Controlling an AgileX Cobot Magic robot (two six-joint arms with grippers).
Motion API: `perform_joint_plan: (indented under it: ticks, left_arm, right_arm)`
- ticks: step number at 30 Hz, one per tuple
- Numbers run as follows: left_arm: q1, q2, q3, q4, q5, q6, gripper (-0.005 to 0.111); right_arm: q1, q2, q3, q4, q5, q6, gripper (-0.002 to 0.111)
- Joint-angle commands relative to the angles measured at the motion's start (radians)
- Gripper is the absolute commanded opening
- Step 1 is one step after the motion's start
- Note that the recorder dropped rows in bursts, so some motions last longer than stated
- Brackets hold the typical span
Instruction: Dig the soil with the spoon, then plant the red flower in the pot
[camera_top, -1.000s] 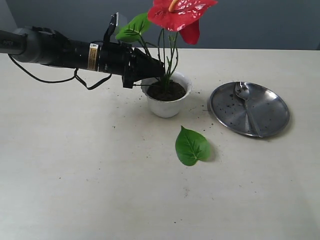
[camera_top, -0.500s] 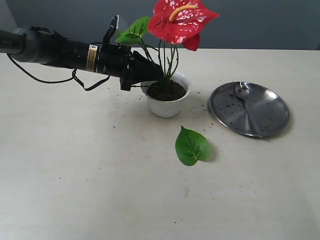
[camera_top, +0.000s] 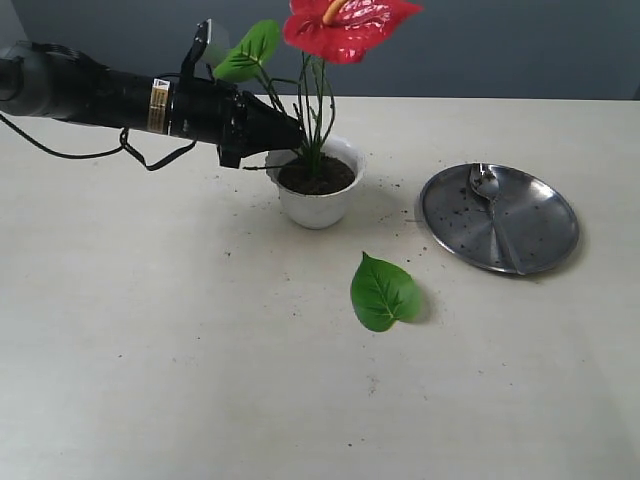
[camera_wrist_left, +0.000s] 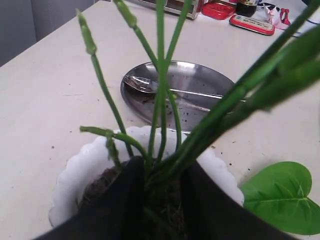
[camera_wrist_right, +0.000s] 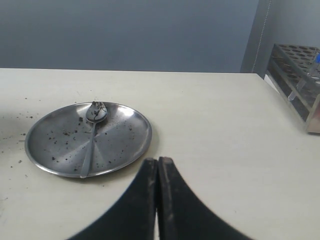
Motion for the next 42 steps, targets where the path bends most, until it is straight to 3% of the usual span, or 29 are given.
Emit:
perform_joint_plan:
  ticks: [1,7,13,42]
  left_arm:
    - [0.004,-0.014,0.001,-0.012,-0.006,-0.014,0.026]
    - [0.002,-0.014,0.001,-0.002,-0.006,-0.017,0.026]
    - [0.002,-0.014,0.001,-0.009,-0.006,-0.029,0.045]
    - [0.022,-0.038,0.001,0.041,-0.006,-0.044,0.046]
  right_arm:
    - [-0.002,-0.006,0.001,-0.001,-0.007,-0.004,-0.001]
    - [-0.002,-0.006,0.001,-0.003,-0.007,-0.004,-0.001]
    - [-0.002,-0.006,0.001,-0.003,-0.007,-0.004,-0.001]
    - [-0.002,-0.006,0.001,-0.003,-0.007,-0.004,-0.001]
